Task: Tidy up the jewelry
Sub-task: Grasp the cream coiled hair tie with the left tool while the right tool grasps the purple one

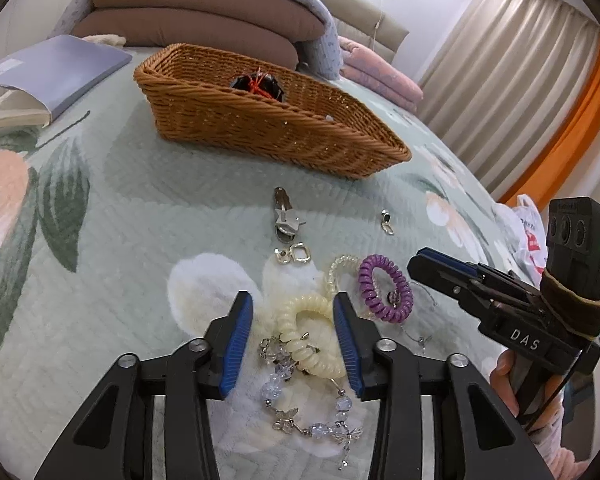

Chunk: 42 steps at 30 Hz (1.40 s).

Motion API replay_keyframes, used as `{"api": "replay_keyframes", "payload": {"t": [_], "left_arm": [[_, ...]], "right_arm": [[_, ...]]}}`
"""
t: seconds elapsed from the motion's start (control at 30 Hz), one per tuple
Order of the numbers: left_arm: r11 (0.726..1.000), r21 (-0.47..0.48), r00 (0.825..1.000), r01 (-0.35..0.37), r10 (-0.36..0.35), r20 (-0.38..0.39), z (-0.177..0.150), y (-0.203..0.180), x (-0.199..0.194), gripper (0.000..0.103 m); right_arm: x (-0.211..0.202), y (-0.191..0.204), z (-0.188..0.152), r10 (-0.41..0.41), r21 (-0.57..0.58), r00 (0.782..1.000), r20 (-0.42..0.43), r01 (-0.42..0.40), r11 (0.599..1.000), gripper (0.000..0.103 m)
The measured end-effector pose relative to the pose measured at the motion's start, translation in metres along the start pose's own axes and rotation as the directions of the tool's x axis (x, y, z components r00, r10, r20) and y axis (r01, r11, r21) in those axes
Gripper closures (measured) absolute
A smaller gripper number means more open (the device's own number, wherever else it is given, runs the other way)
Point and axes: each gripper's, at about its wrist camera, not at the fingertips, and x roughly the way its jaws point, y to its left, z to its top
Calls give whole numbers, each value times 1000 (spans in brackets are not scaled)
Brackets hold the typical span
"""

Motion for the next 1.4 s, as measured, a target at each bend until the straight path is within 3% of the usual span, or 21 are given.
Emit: {"api": "replay_keyframes", "payload": {"t": [0.23,0.47,0.67,0.8,1.17,1.4], "left_arm": [[1000,15,1000,-24,25,-16,-1,-2,4,72],[991,89,994,-103,105,-22,-4,-16,11,83],[984,126,991,-127,131,-18,-5,-22,13,88],[982,135,991,-129,131,-4,-5,-24,11,89],[998,53,997,-41,38,61,1,-10,-7,92],[995,4,985,105,-104,135,4,-2,-26,92]], "right_arm": [[15,-2,-2,-23,4,999,-46,23,1000,71],[20,0,-1,-45,-15,997,-59,44,999,71],[24,7,-2,-49,-57,996,-68,45,997,86],[25,10,-2,-44,-69,996,-73,39,997,88],[5,1,1,37,-8,999,21,-37,999,90],[-7,-2,5,97,17,992,82,-98,995,90]]}}
